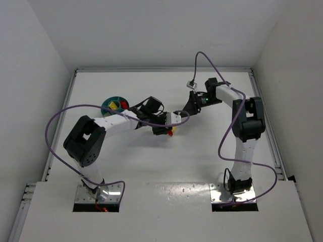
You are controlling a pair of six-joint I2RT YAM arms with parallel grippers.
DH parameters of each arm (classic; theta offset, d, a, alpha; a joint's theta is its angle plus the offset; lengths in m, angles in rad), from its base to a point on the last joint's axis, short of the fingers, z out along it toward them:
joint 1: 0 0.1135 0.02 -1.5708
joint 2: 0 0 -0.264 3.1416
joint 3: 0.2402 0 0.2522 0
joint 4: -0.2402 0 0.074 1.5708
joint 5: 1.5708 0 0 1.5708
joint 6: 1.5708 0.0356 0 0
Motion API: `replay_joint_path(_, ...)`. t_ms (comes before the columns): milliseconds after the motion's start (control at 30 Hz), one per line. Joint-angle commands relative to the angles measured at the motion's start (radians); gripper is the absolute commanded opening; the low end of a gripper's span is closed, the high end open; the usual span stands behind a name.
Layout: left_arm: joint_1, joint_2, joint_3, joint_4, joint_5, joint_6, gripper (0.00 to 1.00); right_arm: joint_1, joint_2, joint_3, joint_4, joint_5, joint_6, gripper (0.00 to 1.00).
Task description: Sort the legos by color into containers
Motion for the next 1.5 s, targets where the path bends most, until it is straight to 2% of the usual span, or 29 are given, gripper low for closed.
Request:
replay_joint_path(0, -0.026, -0.082, 0.037, 0.102, -0.023, -0.093, 0.15, 0.023, 0.056, 0.099, -0.269, -0.081, -0.218, 0.76)
replay_joint_path(167, -0.036, -0.114, 0.037, 0.141, -0.064, -0.116, 0.13, 0.045, 0.09, 0.108, -0.297, -0.072, -0.249, 0.77)
replay_joint_path(500, -0.045, -0.163, 0.028, 0.171, -0.064, -0.139, 0.12, 0.063, 0.11, 0.121, -0.297, -0.081, -0.249, 0.77)
replay_joint_path(700, -0.045, -0.211, 0.003, 0.171, -0.043, -0.139, 0.12, 0.063, 0.101, 0.121, -0.253, -0.026, -0.237, 0.77)
replay_joint_path(800, -0.055, -0.222, -0.006, 0.171, -0.043, -0.139, 0.12, 0.072, 0.092, 0.121, -0.202, -0.016, -0.179, 0.69)
replay_joint_path(833, -0.055, -0.222, -0.006, 0.171, -0.043, -0.139, 0.12, 0.072, 0.092, 0.121, -0.19, -0.016, -0.165, 0.61)
replay_joint_path(900, -0.065, -0.231, -0.015, 0.171, -0.043, -0.139, 0.11, 0.072, 0.081, 0.13, -0.167, -0.016, -0.139, 0.51)
replay_joint_path(1167, -0.083, -0.24, -0.033, 0.171, -0.032, -0.13, 0.11, 0.081, 0.063, 0.17, -0.158, -0.016, -0.116, 0.52)
replay_joint_path(1200, -0.083, -0.24, -0.033, 0.171, -0.032, -0.13, 0.11, 0.081, 0.063, 0.17, -0.158, -0.016, -0.116, 0.5)
replay_joint_path(1233, -0.083, -0.24, -0.033, 0.171, -0.032, -0.13, 0.11, 0.091, 0.063, 0.17, -0.158, -0.016, -0.116, 0.39)
replay_joint_path(1333, -0.092, -0.24, -0.033, 0.171, -0.045, -0.13, 0.11, 0.091, 0.053, 0.151, -0.158, -0.016, -0.116, 0.19)
replay_joint_path(1367, -0.092, -0.24, -0.033, 0.171, -0.046, -0.13, 0.11, 0.091, 0.053, 0.151, -0.158, -0.026, -0.116, 0.08)
replay_joint_path(1433, -0.092, -0.231, -0.033, 0.171, -0.07, -0.13, 0.11, 0.091, 0.044, 0.142, -0.167, -0.026, -0.143, 0.0)
replay_joint_path(1467, -0.092, -0.231, -0.033, 0.171, -0.07, -0.13, 0.11, 0.091, 0.035, 0.142, -0.167, -0.026, -0.154, 0.0)
